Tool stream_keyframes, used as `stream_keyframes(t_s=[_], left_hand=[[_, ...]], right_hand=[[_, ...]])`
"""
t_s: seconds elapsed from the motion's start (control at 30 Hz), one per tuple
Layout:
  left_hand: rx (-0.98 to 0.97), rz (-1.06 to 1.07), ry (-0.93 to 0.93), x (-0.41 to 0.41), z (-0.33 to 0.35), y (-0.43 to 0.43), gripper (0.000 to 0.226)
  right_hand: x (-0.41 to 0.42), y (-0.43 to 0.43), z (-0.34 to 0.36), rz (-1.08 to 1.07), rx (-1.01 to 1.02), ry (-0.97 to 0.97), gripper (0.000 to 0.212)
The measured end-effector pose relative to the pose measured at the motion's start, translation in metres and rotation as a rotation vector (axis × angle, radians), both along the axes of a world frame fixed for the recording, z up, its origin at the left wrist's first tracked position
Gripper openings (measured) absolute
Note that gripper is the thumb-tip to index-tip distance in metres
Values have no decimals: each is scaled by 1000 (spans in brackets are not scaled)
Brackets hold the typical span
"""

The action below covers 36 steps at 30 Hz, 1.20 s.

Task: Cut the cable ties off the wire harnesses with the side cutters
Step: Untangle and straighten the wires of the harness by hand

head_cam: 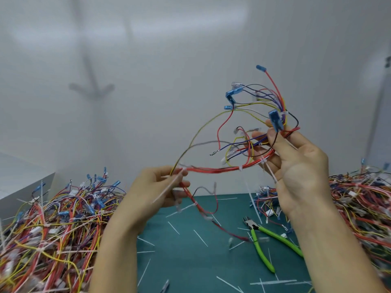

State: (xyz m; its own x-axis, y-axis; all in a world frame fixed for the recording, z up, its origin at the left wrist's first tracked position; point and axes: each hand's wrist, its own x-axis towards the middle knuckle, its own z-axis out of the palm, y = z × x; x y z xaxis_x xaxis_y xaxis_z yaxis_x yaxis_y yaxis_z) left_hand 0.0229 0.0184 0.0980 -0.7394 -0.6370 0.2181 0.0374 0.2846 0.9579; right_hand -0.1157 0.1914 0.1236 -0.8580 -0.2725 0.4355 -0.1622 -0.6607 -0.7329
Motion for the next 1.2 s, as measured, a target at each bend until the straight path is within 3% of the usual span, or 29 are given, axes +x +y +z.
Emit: stream_keyframes(t_s=[0.07, 0.13, 0.23, 0.37, 0.5, 0.7, 0.87, 1.0, 1.2], left_hand=[[-120, -4, -174, -4, -6, -4, 25], [-244, -27, -316, -8, -9, -7, 50], [-331, 76, -229, -9, -1, -2, 64], [-397, 131, 211, 3, 25, 19, 40], [-406, 2, 437, 10, 43, 47, 23], [-260, 127, 410, -10, 39, 62, 5], [-145, 186, 398, -12, 33, 55, 6], [-96, 136, 454, -13, 33, 54, 12], [20, 59, 380, -11, 30, 43, 15]], right_hand=[[0, 0, 0, -15, -15, 4, 14], [0, -1, 0, -34, -15, 17, 13], [2, -5, -2, -41, 4, 34, 16], [5, -11, -4, -52, 81, 99, 17], [12, -22, -12, -94, 198, 215, 13], [30, -34, -22, -290, 350, 617, 42], [34, -41, -27, -371, 392, 713, 31], [36, -43, -27, -266, 442, 730, 15], [35, -35, -18, 83, 614, 643, 23]])
